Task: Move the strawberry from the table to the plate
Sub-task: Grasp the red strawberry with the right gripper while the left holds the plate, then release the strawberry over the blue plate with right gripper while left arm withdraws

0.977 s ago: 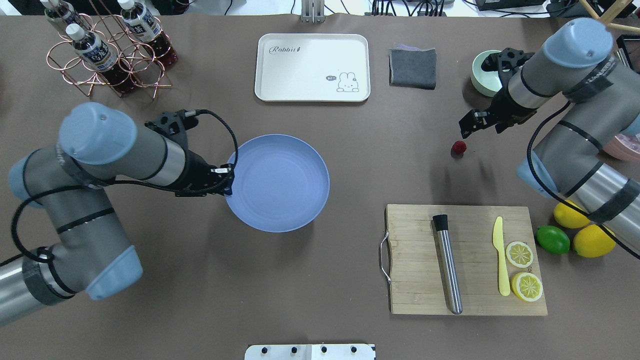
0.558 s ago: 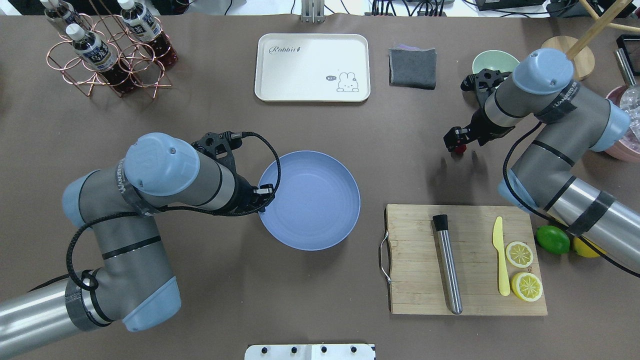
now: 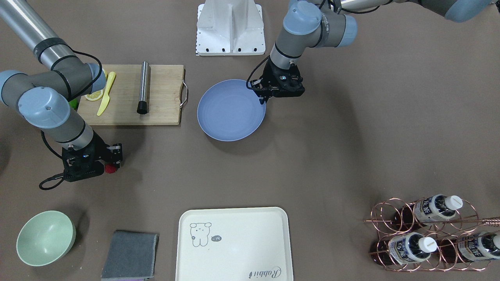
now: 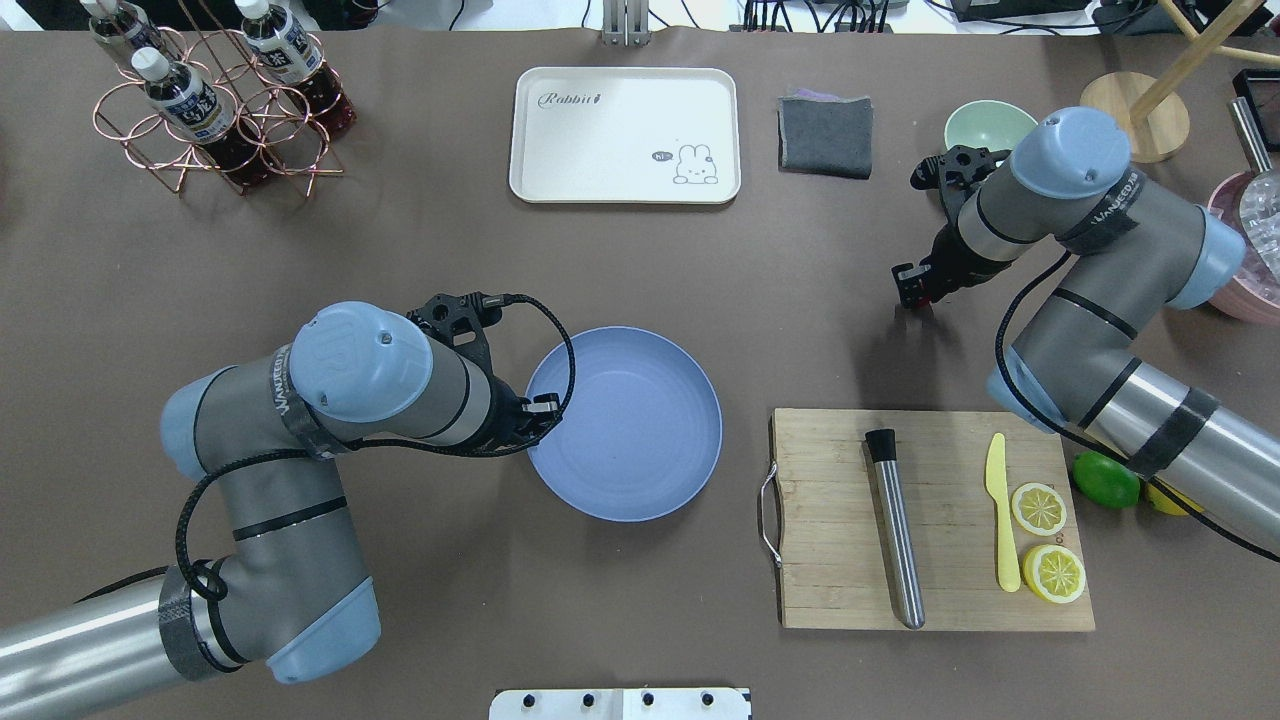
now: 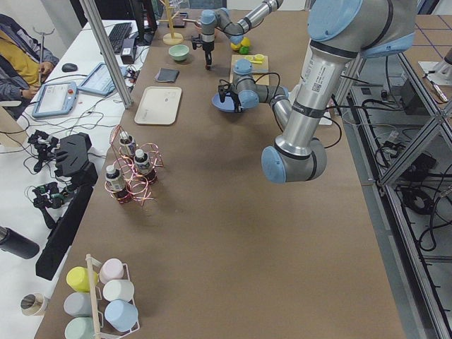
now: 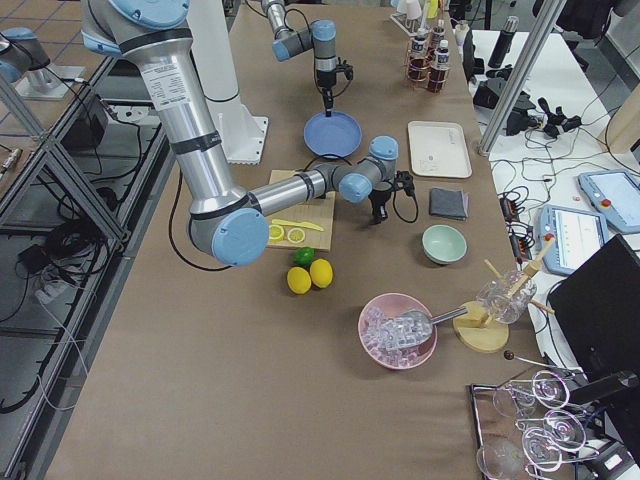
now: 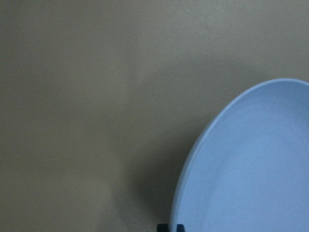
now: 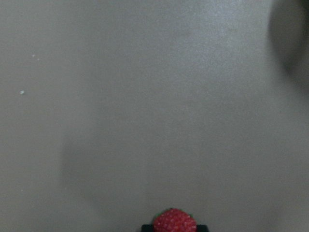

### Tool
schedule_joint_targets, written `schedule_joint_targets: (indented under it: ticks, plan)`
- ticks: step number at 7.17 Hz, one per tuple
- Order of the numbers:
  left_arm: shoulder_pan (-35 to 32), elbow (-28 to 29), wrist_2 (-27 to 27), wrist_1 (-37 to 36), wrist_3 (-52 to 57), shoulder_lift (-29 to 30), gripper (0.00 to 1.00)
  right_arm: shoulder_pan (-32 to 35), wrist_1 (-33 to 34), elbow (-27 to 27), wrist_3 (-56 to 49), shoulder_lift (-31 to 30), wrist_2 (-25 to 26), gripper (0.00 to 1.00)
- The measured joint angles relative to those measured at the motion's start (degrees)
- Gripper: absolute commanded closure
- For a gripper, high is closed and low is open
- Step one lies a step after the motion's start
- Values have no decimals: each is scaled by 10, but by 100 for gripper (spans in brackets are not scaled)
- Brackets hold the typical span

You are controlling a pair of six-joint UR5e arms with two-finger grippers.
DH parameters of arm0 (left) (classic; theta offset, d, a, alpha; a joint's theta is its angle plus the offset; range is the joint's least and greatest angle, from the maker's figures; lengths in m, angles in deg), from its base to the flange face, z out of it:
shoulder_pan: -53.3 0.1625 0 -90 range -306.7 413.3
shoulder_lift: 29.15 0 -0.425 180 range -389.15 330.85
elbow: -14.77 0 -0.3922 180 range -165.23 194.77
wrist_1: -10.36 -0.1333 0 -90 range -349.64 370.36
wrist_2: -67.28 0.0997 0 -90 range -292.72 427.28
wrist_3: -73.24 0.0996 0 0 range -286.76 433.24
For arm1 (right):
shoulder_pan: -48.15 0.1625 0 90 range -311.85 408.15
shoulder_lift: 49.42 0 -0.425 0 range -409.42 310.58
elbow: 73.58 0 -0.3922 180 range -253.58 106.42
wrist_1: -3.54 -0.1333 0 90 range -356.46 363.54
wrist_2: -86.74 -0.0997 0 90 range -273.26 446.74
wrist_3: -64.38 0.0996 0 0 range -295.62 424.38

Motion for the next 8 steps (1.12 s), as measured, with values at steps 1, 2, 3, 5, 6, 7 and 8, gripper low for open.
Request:
schedule_joint_targets:
  ticks: [1, 2, 3, 5, 6, 7, 8]
  plan:
    - [1, -1, 2, 0, 1, 0, 3, 0, 2, 0, -1, 5, -1, 100]
    - [0, -3, 4, 0, 1, 0, 3, 2, 5, 1, 0, 17, -4, 100]
    - [-6, -8, 4, -1, 2, -2, 3, 6, 10, 3, 3, 36, -11, 100]
    - [-42, -16, 2, -4, 8, -9, 3, -14, 29, 16, 53, 85, -19, 100]
    - [-70, -17, -4, -5, 33, -16, 3, -41, 34, 33, 108, 103, -12, 100]
    - [-103, -17, -21, -7, 80, -26, 3, -75, 40, 57, 162, 112, 4, 100]
    - [-143, -16, -50, -7, 128, -41, 3, -118, 58, 77, 209, 127, 33, 100]
